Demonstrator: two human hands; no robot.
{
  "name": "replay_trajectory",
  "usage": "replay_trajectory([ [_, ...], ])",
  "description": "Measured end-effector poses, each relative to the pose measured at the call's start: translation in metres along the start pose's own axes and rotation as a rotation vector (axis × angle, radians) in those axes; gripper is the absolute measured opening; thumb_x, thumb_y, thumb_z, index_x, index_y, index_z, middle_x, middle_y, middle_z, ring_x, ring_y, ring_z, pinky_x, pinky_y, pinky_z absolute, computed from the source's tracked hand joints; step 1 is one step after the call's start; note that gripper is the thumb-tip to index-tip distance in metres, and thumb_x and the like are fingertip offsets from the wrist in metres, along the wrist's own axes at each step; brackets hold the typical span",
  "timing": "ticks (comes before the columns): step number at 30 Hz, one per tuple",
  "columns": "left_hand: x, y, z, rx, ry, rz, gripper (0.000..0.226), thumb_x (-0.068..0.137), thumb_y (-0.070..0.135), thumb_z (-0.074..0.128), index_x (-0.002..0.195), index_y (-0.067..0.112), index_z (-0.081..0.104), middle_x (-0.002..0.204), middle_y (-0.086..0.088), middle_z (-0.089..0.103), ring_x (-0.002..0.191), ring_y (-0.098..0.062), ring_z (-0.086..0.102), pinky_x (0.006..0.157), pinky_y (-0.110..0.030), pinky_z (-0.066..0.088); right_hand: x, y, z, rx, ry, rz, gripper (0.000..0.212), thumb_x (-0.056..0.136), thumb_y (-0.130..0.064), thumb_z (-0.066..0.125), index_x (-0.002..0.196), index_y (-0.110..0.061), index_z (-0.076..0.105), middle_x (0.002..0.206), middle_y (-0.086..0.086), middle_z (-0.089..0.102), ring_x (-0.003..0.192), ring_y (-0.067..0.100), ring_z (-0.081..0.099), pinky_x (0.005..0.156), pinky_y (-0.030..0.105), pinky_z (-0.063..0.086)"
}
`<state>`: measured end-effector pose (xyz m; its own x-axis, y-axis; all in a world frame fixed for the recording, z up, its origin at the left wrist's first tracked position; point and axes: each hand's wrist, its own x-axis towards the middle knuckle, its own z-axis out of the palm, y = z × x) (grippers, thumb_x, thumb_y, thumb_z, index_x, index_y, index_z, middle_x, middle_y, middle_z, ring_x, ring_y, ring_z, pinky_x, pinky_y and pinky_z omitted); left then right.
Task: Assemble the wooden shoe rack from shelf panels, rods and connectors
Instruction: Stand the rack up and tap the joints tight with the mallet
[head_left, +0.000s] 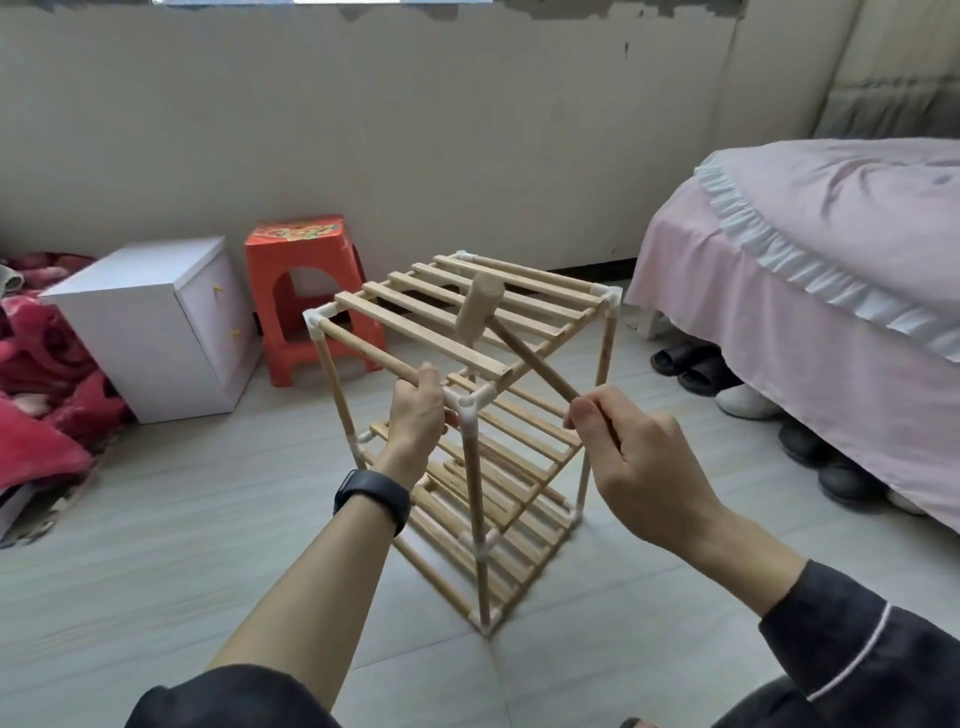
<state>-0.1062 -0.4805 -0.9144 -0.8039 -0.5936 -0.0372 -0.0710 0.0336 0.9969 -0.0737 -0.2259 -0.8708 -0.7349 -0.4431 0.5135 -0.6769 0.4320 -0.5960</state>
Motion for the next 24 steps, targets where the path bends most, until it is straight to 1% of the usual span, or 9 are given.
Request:
replay_trajectory([
  [2,-0.002,0.002,0.0,0.005,-0.009,0.003,0.041,0.105,0.043,0.039,0.107,0.004,0.053,0.08,-0.008,0.058,0.067,-0.016,0.056,0.059,-0.03,0.046,0.001,0.001,0.001,-0.112,-0.078,0.025,0.036,0.106,-0.043,0.036,0.081,-0.027,0.056,0.059,-0.018,0.058,0.047,0.013,0.051,0.045,0.021,0.031],
  [4,-0.003,0.004,-0.001,0.018,-0.022,0.012,0.038,0.105,0.038,0.039,0.095,0.006,0.055,0.07,-0.004,0.057,0.062,-0.016,0.055,0.056,-0.03,0.046,0.004,0.007,0.003,-0.148,-0.14,0.083,0.034,0.104,-0.043,0.041,0.078,-0.027,0.057,0.063,-0.015,0.061,0.052,0.013,0.054,0.047,0.026,0.034],
  [7,0.0,0.009,-0.006,0.07,-0.038,0.005,0.036,0.104,0.031,0.039,0.084,0.006,0.057,0.066,-0.006,0.058,0.059,-0.017,0.054,0.051,-0.028,0.047,0.01,0.01,0.003,-0.048,-0.042,0.116,0.031,0.106,-0.041,0.042,0.083,-0.029,0.059,0.062,-0.009,0.063,0.052,0.012,0.056,0.048,0.027,0.041],
  [10,0.006,0.014,-0.017,0.096,-0.018,-0.019,0.033,0.103,0.029,0.04,0.082,0.008,0.054,0.065,-0.005,0.055,0.054,-0.015,0.052,0.044,-0.024,0.046,0.026,0.02,0.002,-0.051,0.062,0.153,0.03,0.107,-0.041,0.04,0.086,-0.028,0.057,0.059,-0.001,0.062,0.052,0.012,0.058,0.047,0.026,0.042],
  [12,0.011,0.016,-0.028,0.12,-0.002,-0.034,0.032,0.103,0.03,0.041,0.082,0.009,0.053,0.063,-0.004,0.054,0.053,-0.016,0.051,0.048,-0.028,0.045,0.04,0.033,0.001,-0.066,0.115,0.251,0.03,0.107,-0.041,0.038,0.086,-0.028,0.054,0.06,-0.001,0.061,0.055,0.012,0.058,0.045,0.024,0.037],
  [15,0.02,0.018,-0.044,0.152,0.048,-0.049,0.035,0.104,0.034,0.043,0.08,0.009,0.053,0.06,-0.004,0.054,0.052,-0.016,0.05,0.049,-0.028,0.042,0.056,0.057,0.002,-0.06,0.15,0.436,0.031,0.108,-0.04,0.034,0.093,-0.022,0.054,0.075,-0.001,0.062,0.071,0.016,0.057,0.062,0.037,0.037],
  [17,0.024,0.018,-0.052,0.15,0.085,-0.047,0.037,0.104,0.038,0.045,0.08,0.011,0.053,0.062,-0.003,0.053,0.052,-0.017,0.05,0.049,-0.028,0.042,0.064,0.072,0.003,-0.056,0.174,0.525,0.033,0.109,-0.038,0.032,0.102,-0.016,0.055,0.081,-0.002,0.058,0.077,0.021,0.052,0.07,0.039,0.036],
  [22,0.025,0.017,-0.057,0.152,0.1,-0.044,0.035,0.103,0.043,0.045,0.088,0.013,0.055,0.074,-0.004,0.053,0.062,-0.017,0.051,0.056,-0.031,0.043,0.078,0.086,-0.001,-0.027,0.295,0.553,0.032,0.109,-0.038,0.031,0.103,-0.016,0.054,0.083,-0.001,0.057,0.075,0.02,0.05,0.073,0.037,0.036],
  [24,0.023,0.017,-0.056,0.141,0.101,-0.041,0.034,0.103,0.044,0.045,0.088,0.014,0.054,0.075,-0.004,0.052,0.063,-0.017,0.049,0.057,-0.031,0.042,0.084,0.089,-0.003,-0.063,0.258,0.574,0.034,0.109,-0.038,0.031,0.103,-0.015,0.055,0.084,0.001,0.057,0.077,0.023,0.051,0.074,0.037,0.036],
])
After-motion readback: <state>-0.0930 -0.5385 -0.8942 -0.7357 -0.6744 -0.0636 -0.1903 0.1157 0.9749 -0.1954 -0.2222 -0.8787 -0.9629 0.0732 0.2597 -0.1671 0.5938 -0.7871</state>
